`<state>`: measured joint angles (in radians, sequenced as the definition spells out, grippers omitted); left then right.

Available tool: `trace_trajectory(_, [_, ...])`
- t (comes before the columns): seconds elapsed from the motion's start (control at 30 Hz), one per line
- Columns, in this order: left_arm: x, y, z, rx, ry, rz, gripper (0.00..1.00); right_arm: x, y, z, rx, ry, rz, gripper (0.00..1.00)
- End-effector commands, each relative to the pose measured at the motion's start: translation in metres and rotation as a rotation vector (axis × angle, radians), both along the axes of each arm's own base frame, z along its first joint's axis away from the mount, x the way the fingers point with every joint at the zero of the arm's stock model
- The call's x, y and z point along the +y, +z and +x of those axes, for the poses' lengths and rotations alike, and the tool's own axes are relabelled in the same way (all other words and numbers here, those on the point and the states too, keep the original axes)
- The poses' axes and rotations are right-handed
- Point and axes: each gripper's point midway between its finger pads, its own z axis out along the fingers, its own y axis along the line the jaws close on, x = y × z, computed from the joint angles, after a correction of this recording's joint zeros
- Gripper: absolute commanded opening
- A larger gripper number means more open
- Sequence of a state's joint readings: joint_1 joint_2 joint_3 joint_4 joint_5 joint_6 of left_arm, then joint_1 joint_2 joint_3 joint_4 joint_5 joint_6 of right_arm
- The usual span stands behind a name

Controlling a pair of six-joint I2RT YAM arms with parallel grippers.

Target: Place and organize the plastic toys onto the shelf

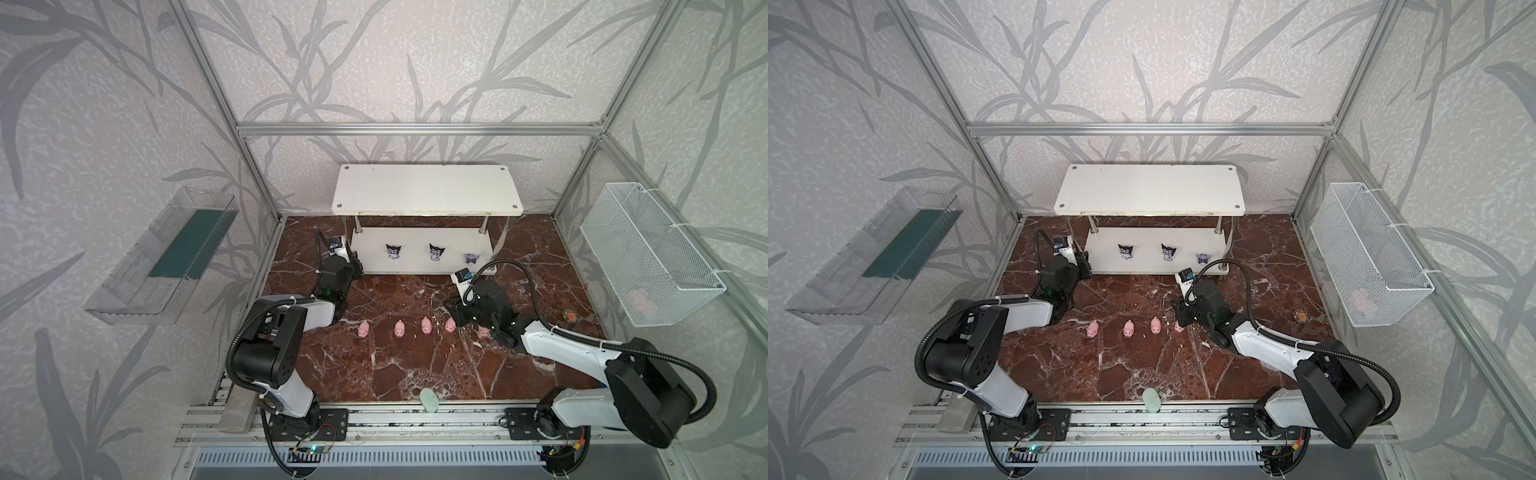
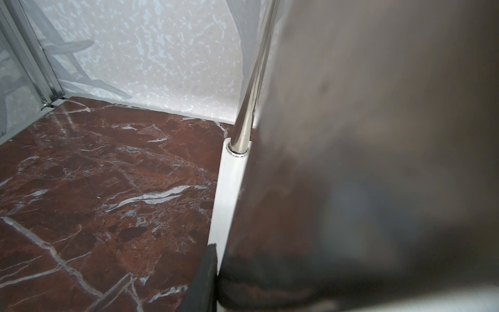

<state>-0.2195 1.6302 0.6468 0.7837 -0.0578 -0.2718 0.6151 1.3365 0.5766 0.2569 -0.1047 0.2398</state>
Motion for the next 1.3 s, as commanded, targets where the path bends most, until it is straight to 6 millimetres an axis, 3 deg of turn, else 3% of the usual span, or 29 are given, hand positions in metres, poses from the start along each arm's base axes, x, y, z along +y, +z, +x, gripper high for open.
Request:
trace_trajectory(0.0, [-0.01,0.01,-0.01,-0.001,-0.041,-0.04,0.33,-0.003,0.005,0.001,-0.012,-0.016,0.011,0.29])
trace_trajectory(0.3, [-0.009,0.038,-0.018,-0.044,-0.046,-0.056,0.66,-0.003,0.009,0.0,-0.016,-0.016,0.017,0.29])
trace_trajectory(0.53, [0.004,0.057,-0.043,-0.067,0.001,-0.076,0.74,-0.01,0.014,-0.006,0.01,-0.035,0.007,0.31])
trace_trajectory(0.6, [0.01,0.062,-0.056,-0.067,0.022,-0.088,0.75,-0.017,0.016,-0.011,0.031,-0.056,-0.007,0.33])
trace_trajectory(0.7, [0.021,0.069,-0.081,-0.063,0.06,-0.094,0.78,-0.033,0.018,-0.023,0.069,-0.1,-0.047,0.46])
trace_trajectory(0.8, [0.03,0.07,-0.105,-0.07,0.105,-0.115,0.84,-0.057,0.014,-0.037,0.119,-0.173,-0.108,0.55])
trace_trajectory(0.93, [0.036,0.065,-0.127,-0.064,0.131,-0.123,0.92,-0.095,0.0,-0.052,0.184,-0.318,-0.217,0.59])
trace_trajectory(1.07, [0.038,0.055,-0.13,-0.063,0.144,-0.122,0.93,-0.12,-0.014,-0.058,0.224,-0.421,-0.312,0.61])
trace_trajectory(1.27, [0.031,0.049,-0.124,-0.063,0.119,-0.15,0.93,-0.127,-0.038,-0.058,0.296,-0.47,-0.383,0.61])
